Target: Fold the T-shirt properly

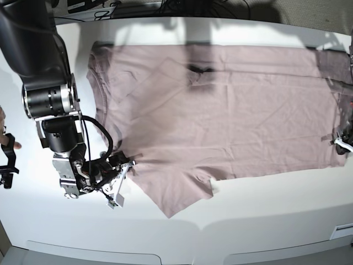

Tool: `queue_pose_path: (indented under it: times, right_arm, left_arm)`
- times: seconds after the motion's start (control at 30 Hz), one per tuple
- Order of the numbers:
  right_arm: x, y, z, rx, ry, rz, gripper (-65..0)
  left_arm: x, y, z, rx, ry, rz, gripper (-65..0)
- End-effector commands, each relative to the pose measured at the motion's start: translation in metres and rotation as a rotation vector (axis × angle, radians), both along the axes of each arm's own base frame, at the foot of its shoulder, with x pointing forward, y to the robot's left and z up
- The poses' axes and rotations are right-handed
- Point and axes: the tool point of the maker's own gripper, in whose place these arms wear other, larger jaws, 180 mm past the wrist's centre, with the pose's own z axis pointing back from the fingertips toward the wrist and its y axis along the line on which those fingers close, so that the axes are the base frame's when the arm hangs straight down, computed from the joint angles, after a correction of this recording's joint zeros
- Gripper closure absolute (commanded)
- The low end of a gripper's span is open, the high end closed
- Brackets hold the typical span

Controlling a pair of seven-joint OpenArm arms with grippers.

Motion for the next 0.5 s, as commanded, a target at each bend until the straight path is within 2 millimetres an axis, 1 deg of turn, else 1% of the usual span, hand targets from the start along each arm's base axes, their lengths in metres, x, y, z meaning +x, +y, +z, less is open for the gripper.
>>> queue_pose_path:
  times: [0.0, 0.13, 0.23, 0.37, 0.47]
  right_arm:
    - [0.018, 0.000, 0.020, 0.005, -0.051, 0.005, 0.0]
    - [0.018, 0.000, 0.020, 0.006, -0.051, 0.005, 0.0]
    - [0.018, 0.000, 0.020, 0.005, -0.050, 0.006, 0.0]
    - [0.018, 0.000, 0.020, 0.005, -0.049, 0.006, 0.0]
    - [0.016, -0.001, 0.019, 0.000, -0.039, 0.007, 0.0]
  left_arm:
    - [0.015, 0.014, 0.028, 0.021, -0.075, 0.009, -12.4]
    - [0.015, 0.014, 0.028, 0.023, -0.081, 0.009, -12.4]
    - [0.018, 0.016, 0.034, 0.061, -0.116, -0.003, -12.6]
    - [0.025, 0.021, 0.048, 0.106, -0.205, 0.003, -16.8]
    - [0.025, 0.016, 0.043, 0.096, -0.204, 0.003, -17.2]
